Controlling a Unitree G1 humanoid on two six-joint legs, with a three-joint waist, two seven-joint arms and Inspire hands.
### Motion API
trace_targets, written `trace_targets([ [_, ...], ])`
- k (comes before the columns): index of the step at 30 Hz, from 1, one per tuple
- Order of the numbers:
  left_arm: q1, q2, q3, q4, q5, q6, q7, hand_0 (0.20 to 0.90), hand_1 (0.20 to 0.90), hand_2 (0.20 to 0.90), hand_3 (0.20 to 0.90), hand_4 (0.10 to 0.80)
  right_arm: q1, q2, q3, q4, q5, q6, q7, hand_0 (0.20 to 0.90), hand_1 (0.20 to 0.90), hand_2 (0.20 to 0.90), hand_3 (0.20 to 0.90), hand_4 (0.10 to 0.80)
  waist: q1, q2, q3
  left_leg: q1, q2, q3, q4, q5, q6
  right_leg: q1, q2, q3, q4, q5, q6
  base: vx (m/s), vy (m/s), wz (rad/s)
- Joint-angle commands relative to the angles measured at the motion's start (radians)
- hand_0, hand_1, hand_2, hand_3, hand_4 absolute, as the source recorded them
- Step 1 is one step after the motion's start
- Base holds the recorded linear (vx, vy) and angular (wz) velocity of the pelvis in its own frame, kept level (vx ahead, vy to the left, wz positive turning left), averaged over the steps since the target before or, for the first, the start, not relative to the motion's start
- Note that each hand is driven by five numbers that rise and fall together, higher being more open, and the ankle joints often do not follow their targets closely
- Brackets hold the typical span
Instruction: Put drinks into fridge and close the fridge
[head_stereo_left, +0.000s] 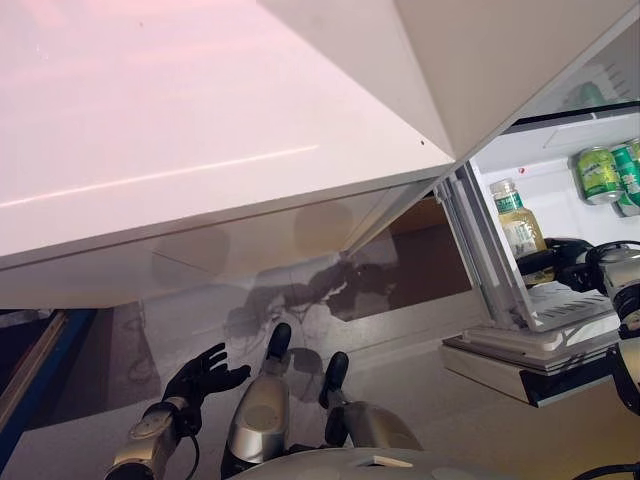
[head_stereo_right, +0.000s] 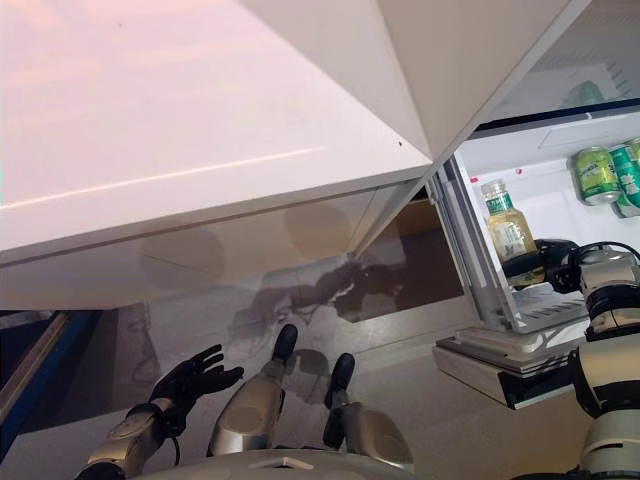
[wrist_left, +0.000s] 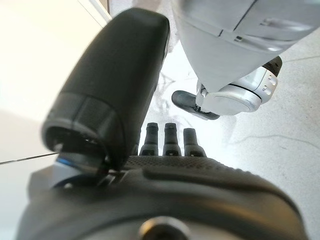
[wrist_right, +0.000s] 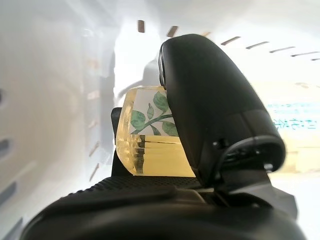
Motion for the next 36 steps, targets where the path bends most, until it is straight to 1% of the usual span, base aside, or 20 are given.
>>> trace_targets([
  [1, 0.035, 0.050, -0.053, -0.054, -0.049, 0.005, 0.008, 0.900, 0.900, 0.900, 0.900, 0.800, -0.145, -0.101, 0.053, -0.007, -0.044, 0.007, -0.006, 0.300, 0.300, 0.300, 0.200, 0.100, 0.021, -0.002, -0.047, -0.042, -0.043, 0.039, 0.033, -0.070, 0.036, -0.096, -0.010, 0.007, 0.067, 0.060, 0.068, 0.000, 0.000, 0.00],
  [7, 0.026, 0.054, -0.054, -0.068, -0.062, 0.020, 0.009, 0.900, 0.900, 0.900, 0.900, 0.800, -0.164, -0.080, 0.061, 0.038, -0.111, 0.062, 0.000, 0.300, 0.300, 0.300, 0.200, 0.100, 0.033, 0.014, -0.037, -0.059, -0.049, 0.026, 0.041, -0.062, 0.035, -0.107, -0.009, 0.002, 0.072, 0.059, 0.064, -0.002, -0.003, 0.01],
  [15, 0.015, 0.064, -0.066, -0.078, -0.070, 0.021, 0.009, 0.900, 0.900, 0.900, 0.900, 0.800, -0.176, -0.070, 0.066, 0.071, -0.143, 0.088, -0.019, 0.300, 0.300, 0.300, 0.200, 0.100, 0.041, 0.026, -0.031, -0.079, -0.057, 0.020, 0.044, -0.055, 0.035, -0.121, -0.010, -0.005, 0.070, 0.061, 0.063, -0.014, -0.013, 0.07],
  [17, 0.019, 0.066, -0.067, -0.121, -0.074, 0.060, 0.028, 0.900, 0.900, 0.900, 0.900, 0.800, -0.178, -0.060, 0.068, 0.064, -0.157, 0.113, -0.013, 0.300, 0.300, 0.300, 0.200, 0.100, 0.043, 0.031, -0.033, -0.079, -0.058, 0.018, 0.044, -0.052, 0.033, -0.121, -0.012, -0.004, 0.071, 0.061, 0.065, 0.016, 0.012, 0.04],
  [19, 0.012, 0.072, -0.060, -0.143, -0.070, 0.095, 0.036, 0.900, 0.900, 0.900, 0.900, 0.800, -0.183, -0.054, 0.064, 0.070, -0.170, 0.124, -0.008, 0.300, 0.300, 0.300, 0.200, 0.100, 0.045, 0.028, -0.040, -0.077, -0.059, 0.016, 0.044, -0.053, 0.033, -0.120, -0.011, -0.004, 0.070, 0.058, 0.061, 0.039, -0.007, 0.00],
  [21, -0.001, 0.074, -0.044, -0.143, -0.063, 0.124, 0.039, 0.900, 0.900, 0.900, 0.900, 0.800, -0.193, -0.063, 0.055, 0.070, -0.203, 0.132, 0.033, 0.371, 0.371, 0.371, 0.282, 0.182, 0.042, 0.024, -0.051, -0.076, -0.055, 0.019, 0.046, -0.056, 0.033, -0.119, -0.012, -0.005, 0.071, 0.057, 0.060, 0.051, -0.006, 0.00],
  [22, -0.011, 0.073, -0.038, -0.138, -0.064, 0.136, 0.041, 0.900, 0.900, 0.900, 0.900, 0.800, -0.200, -0.073, 0.054, 0.073, -0.224, 0.130, 0.057, 0.448, 0.448, 0.448, 0.373, 0.273, 0.038, 0.023, -0.057, -0.074, -0.054, 0.022, 0.046, -0.057, 0.033, -0.121, -0.012, -0.004, 0.072, 0.057, 0.059, 0.033, 0.015, 0.00],
  [23, -0.021, 0.073, -0.035, -0.132, -0.067, 0.144, 0.042, 0.900, 0.900, 0.900, 0.900, 0.800, -0.207, -0.079, 0.060, 0.077, -0.228, 0.126, 0.063, 0.509, 0.509, 0.509, 0.444, 0.344, 0.036, 0.022, -0.061, -0.074, -0.053, 0.025, 0.047, -0.057, 0.033, -0.123, -0.012, -0.003, 0.075, 0.057, 0.058, 0.022, 0.031, 0.00],
  [24, -0.030, 0.073, -0.032, -0.124, -0.070, 0.150, 0.042, 0.900, 0.900, 0.900, 0.900, 0.800, -0.211, -0.085, 0.064, 0.080, -0.232, 0.119, 0.066, 0.806, 0.806, 0.806, 0.790, 0.690, 0.032, 0.023, -0.063, -0.074, -0.051, 0.028, 0.047, -0.058, 0.034, -0.125, -0.013, -0.003, 0.076, 0.057, 0.057, 0.004, 0.042, -0.01],
  [25, -0.038, 0.073, -0.030, -0.117, -0.074, 0.154, 0.043, 0.900, 0.900, 0.900, 0.900, 0.800, -0.214, -0.090, 0.066, 0.080, -0.231, 0.113, 0.064, 0.900, 0.900, 0.900, 0.900, 0.800, 0.029, 0.024, -0.065, -0.074, -0.051, 0.031, 0.048, -0.058, 0.034, -0.126, -0.013, -0.001, 0.076, 0.056, 0.057, -0.009, 0.055, -0.01],
  [28, -0.059, 0.074, -0.030, -0.092, -0.085, 0.153, 0.041, 0.900, 0.900, 0.900, 0.900, 0.800, -0.224, -0.092, 0.073, 0.075, -0.220, 0.108, 0.047, 0.900, 0.900, 0.900, 0.900, 0.800, 0.021, 0.026, -0.066, -0.072, -0.051, 0.037, 0.048, -0.060, 0.036, -0.127, -0.013, 0.005, 0.077, 0.056, 0.056, -0.011, 0.028, -0.01],
  [32, -0.084, 0.067, -0.033, -0.053, -0.093, 0.148, 0.034, 0.900, 0.900, 0.900, 0.900, 0.800, -0.238, -0.092, 0.078, 0.064, -0.179, 0.123, 0.001, 0.900, 0.900, 0.900, 0.900, 0.800, 0.010, 0.027, -0.067, -0.069, -0.049, 0.047, 0.046, -0.060, 0.037, -0.128, -0.014, 0.011, 0.078, 0.056, 0.055, -0.032, 0.026, -0.04],
  [36, -0.100, 0.059, -0.040, -0.027, -0.093, 0.140, 0.037, 0.900, 0.900, 0.900, 0.900, 0.800, -0.232, -0.098, 0.068, 0.052, -0.150, 0.112, -0.035, 0.900, 0.900, 0.900, 0.900, 0.800, -0.004, 0.029, -0.077, -0.056, -0.049, 0.055, 0.041, -0.063, 0.038, -0.124, -0.017, 0.016, 0.077, 0.055, 0.057, -0.006, 0.011, -0.02],
])
